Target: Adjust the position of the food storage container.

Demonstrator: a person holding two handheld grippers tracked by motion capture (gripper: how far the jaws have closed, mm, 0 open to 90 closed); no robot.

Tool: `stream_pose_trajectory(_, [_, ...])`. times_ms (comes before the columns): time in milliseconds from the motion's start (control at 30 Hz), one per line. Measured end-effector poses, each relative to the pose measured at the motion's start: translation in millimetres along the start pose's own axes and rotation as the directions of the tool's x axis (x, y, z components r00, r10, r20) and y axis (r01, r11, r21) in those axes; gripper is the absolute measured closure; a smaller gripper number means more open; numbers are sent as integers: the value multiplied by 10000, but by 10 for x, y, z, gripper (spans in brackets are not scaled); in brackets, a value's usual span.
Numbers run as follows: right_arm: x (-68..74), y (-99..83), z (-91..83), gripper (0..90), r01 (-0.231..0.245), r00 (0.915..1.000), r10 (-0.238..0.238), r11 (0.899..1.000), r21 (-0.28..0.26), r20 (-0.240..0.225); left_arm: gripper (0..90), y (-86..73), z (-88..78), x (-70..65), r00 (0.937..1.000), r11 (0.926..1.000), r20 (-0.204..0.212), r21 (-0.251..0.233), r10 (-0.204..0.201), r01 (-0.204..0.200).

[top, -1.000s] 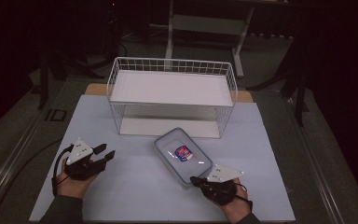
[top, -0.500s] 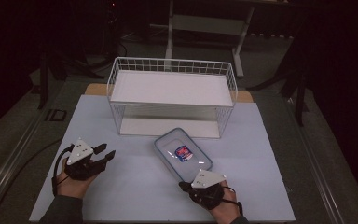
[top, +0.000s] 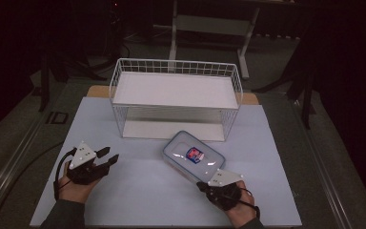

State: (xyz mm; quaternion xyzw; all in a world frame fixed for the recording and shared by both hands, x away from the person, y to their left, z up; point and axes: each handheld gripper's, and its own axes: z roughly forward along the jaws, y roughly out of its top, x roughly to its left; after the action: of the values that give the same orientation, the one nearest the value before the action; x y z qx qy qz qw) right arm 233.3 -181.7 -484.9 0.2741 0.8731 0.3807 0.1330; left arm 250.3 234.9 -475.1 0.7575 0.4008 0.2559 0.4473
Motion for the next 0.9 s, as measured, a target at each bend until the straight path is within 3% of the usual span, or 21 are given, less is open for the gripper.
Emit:
stream_pose_trajectory(133, [-198,-64,-67,899,-715,9955,714,9974,-14,615,558,1,4,-3,10000,10000,25,8,14,-14])
stream_pose_trajectory(333, [-446,-118,-108,899,-1678,9760,1694,9856,-232,1371,558,4,19,-15,10000,10000,68,15,48,-48])
stream_pose_trajectory(567, [-633,-135,-113,898,-2340,9540,2394,9709,-508,1803,558,22,47,-53,9995,9999,311,-54,-107,109])
stream_pose_trajectory(700, [-715,-116,-200,896,-2424,9465,2599,9639,-1103,1911,559,52,84,-85,9989,9996,403,-119,-243,248])
stream_pose_trajectory(833, [-920,-145,-297,896,-2907,9164,3229,9431,-1613,2366,568,91,160,-106,9979,9989,453,-72,-464,468])
stream_pose_trajectory(867, [-1036,-181,-313,896,-3242,8991,3594,9303,-1713,2501,569,105,183,-117,9977,9988,487,-56,-479,482])
stream_pose_trajectory(900, [-1036,-181,-313,896,-3242,8991,3594,9303,-1713,2501,569,120,207,-129,9978,9990,486,-34,-450,452])
